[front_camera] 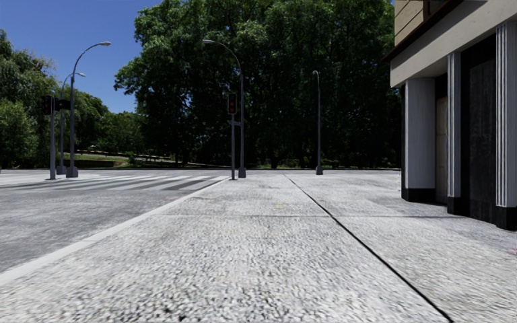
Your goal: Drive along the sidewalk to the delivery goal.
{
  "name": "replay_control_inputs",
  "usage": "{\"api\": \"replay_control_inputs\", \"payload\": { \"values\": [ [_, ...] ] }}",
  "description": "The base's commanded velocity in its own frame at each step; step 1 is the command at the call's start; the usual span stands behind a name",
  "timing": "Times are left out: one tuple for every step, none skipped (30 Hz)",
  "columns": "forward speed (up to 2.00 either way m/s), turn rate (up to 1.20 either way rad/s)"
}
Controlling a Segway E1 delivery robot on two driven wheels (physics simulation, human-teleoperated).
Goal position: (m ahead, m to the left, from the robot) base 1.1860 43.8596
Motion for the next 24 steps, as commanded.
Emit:
{"api": "replay_control_inputs", "payload": {
  "values": [
    [2.0,0.0],
    [2.0,0.0],
    [2.0,0.0],
    [2.0,0.0],
    [2.0,0.0],
    [2.0,0.0],
    [2.0,0.0],
    [2.0,0.0],
    [2.0,0.0],
    [2.0,0.0],
    [2.0,0.0],
    [2.0,0.0],
    [2.0,0.0],
    [2.0,0.0],
    [2.0,0.0],
    [2.0,0.0],
    [2.0,0.0],
    [2.0,0.0],
    [2.0,0.0],
    [2.0,0.0],
    [2.0,0.0],
    [2.0,0.0],
    [2.0,0.0],
    [2.0,0.0]
  ]
}}
